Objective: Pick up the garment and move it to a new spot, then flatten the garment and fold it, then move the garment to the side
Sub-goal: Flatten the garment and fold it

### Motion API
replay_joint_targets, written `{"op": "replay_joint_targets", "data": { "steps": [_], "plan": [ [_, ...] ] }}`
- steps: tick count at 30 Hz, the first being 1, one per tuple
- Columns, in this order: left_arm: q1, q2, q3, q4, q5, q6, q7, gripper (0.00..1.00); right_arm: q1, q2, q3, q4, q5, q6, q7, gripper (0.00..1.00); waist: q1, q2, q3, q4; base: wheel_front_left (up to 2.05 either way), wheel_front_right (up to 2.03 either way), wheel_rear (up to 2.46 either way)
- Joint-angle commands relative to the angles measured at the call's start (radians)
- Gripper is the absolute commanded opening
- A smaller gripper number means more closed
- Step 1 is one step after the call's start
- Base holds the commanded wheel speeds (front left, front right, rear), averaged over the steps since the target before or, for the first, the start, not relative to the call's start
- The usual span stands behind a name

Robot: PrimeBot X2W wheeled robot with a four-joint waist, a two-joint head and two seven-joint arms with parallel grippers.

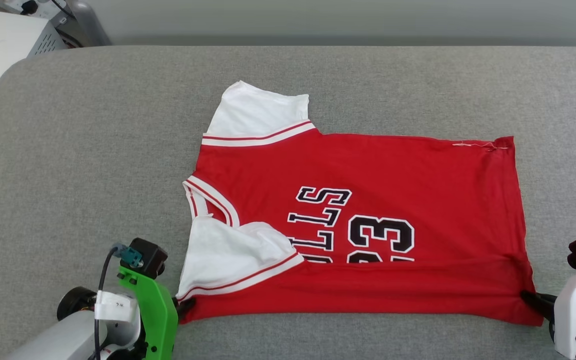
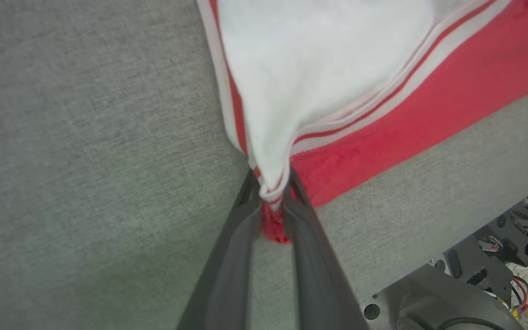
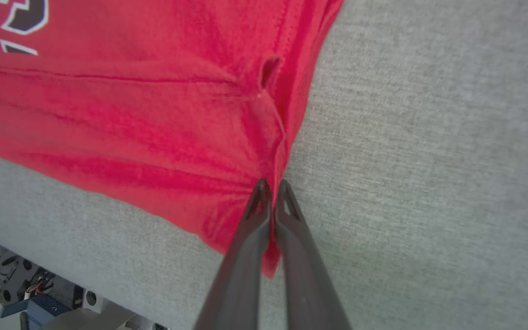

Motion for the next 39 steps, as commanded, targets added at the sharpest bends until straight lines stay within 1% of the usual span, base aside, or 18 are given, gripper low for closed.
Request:
{"op": "replay_joint_targets", "data": {
  "steps": [1,4,5,6,7,10,13,17,22,26,28,32,36,39],
  "plan": [
    [0.0,-0.01,0.0,0.021,-0.004,-0.008,0.001,0.0,-0.015,0.008,0.007,0.019,-0.011,-0.001,-0.004,0.0,0.0,0.0,0.011,0.0,0.0,0.0,0.0],
    [-0.002,-0.017,-0.007,0.056,0.005,-0.016,-0.007,0.0,-0.025,0.027,0.02,0.04,-0.009,-0.001,-0.026,0.0,0.0,0.0,0.009,-0.001,0.0,0.0,0.0],
    [-0.002,-0.018,0.001,0.064,0.001,-0.016,-0.019,0.54,-0.029,0.029,0.02,0.041,-0.01,-0.001,-0.042,0.41,0.0,0.0,0.004,-0.001,0.0,0.0,0.0],
    [-0.005,-0.017,0.007,0.066,0.004,-0.015,-0.032,1.0,-0.032,0.029,0.019,0.038,-0.014,-0.001,-0.06,0.98,0.0,0.0,-0.001,-0.001,0.0,0.0,0.0],
    [-0.011,-0.011,0.015,0.066,0.009,-0.014,-0.046,1.0,-0.036,0.029,0.013,0.033,-0.02,-0.001,-0.086,1.0,0.0,0.0,-0.008,-0.001,0.0,0.0,0.0],
    [-0.034,0.011,0.047,0.047,0.016,-0.008,-0.081,1.0,-0.04,0.031,-0.005,0.005,-0.029,-0.001,-0.155,1.0,0.0,0.0,-0.027,-0.002,0.0,0.0,0.0],
    [-0.077,0.043,0.091,0.01,0.031,-0.002,-0.122,1.0,-0.053,0.037,-0.043,-0.034,-0.062,-0.001,-0.253,1.0,0.0,0.0,-0.037,-0.009,0.0,0.0,0.0],
    [-0.168,0.065,0.151,-0.01,0.08,0.025,-0.183,1.0,-0.085,0.085,-0.112,-0.073,-0.132,-0.001,-0.392,1.0,0.0,0.0,-0.026,-0.03,0.0,0.0,0.0],
    [-0.309,0.044,0.188,0.025,0.152,0.029,-0.23,1.0,-0.125,0.162,-0.174,-0.116,-0.237,-0.001,-0.515,1.0,0.0,0.0,0.025,-0.057,0.0,0.0,0.0],
    [-0.459,0.006,0.188,0.075,0.226,-0.004,-0.243,1.0,-0.149,0.214,-0.206,-0.153,-0.299,-0.001,-0.565,1.0,0.0,0.0,0.094,-0.08,0.0,0.0,0.0],
    [-0.539,-0.016,0.181,0.111,0.246,-0.034,-0.221,1.0,-0.163,0.231,-0.208,-0.171,-0.318,-0.001,-0.574,1.0,0.0,0.0,0.132,-0.095,0.0,0.0,0.0],
    [-0.693,-0.075,0.178,0.205,0.228,-0.083,-0.139,1.0,-0.192,0.254,-0.205,-0.198,-0.343,-0.001,-0.584,1.0,0.0,0.0,0.206,-0.124,0.0,0.0,0.0],
    [-0.829,-0.115,0.156,0.316,0.193,-0.113,-0.001,1.0,-0.224,0.269,-0.187,-0.212,-0.363,-0.001,-0.586,1.0,0.0,0.0,0.272,-0.157,0.0,0.0,0.0],
    [-0.9,-0.14,0.133,0.401,0.137,-0.123,0.156,1.0,-0.244,0.271,-0.17,-0.218,-0.365,-0.001,-0.582,1.0,0.0,0.0,0.311,-0.181,0.0,0.0,0.0]
  ]
}}
